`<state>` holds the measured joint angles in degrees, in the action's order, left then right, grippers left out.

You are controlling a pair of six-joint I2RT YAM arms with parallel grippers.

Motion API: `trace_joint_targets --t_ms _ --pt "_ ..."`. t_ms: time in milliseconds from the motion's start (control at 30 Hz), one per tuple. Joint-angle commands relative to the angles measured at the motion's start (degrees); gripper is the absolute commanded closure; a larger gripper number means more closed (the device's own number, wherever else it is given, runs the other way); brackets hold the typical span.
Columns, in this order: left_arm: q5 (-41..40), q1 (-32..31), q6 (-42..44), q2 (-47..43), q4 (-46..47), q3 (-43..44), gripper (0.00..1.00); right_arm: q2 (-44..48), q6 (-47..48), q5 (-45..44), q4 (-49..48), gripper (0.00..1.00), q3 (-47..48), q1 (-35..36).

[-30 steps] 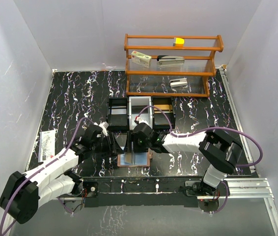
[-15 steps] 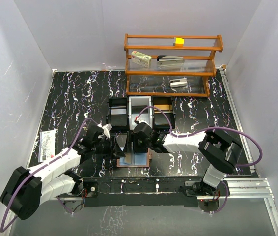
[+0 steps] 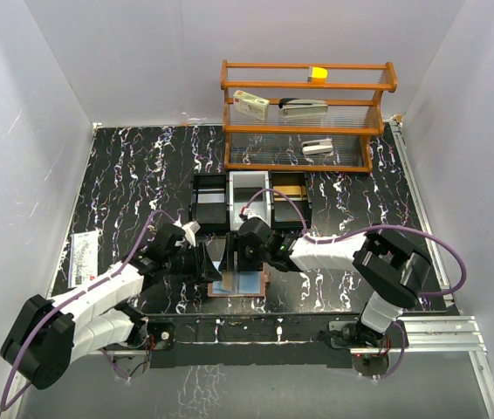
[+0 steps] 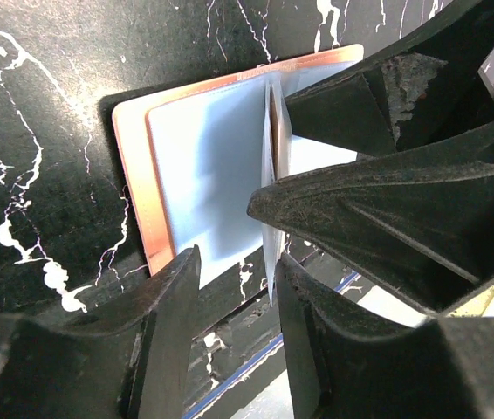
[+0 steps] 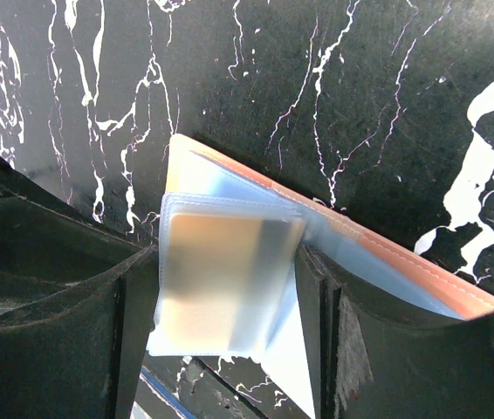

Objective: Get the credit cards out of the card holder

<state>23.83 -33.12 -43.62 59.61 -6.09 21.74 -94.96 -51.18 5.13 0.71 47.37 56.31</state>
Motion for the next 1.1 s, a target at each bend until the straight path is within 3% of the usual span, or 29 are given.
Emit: trace_joint_targets --t_ms 0,700,967,1067 --pt "-0.75 -0.17 1.13 -2.26 -2.26 0.22 0.61 -1.02 -0.19 1.20 0.78 0.41 -1.84 -0.02" --pt "0.48 -0.45 2.18 2.23 0.15 0.61 0.61 -0.60 -0.45 2.94 -0.61 0.41 -2.20 -0.42" --pt "-10.93 -0.71 1.12 2.44 -9.00 2.64 0.61 0.04 -0.82 3.70 -1.57 0.41 -2.73 -0.88" --pt "-13.42 -0.80 1.17 2.14 -12.02 3.77 0.55 0.31 -1.07 4.07 -2.26 0.41 -3.22 -1.11"
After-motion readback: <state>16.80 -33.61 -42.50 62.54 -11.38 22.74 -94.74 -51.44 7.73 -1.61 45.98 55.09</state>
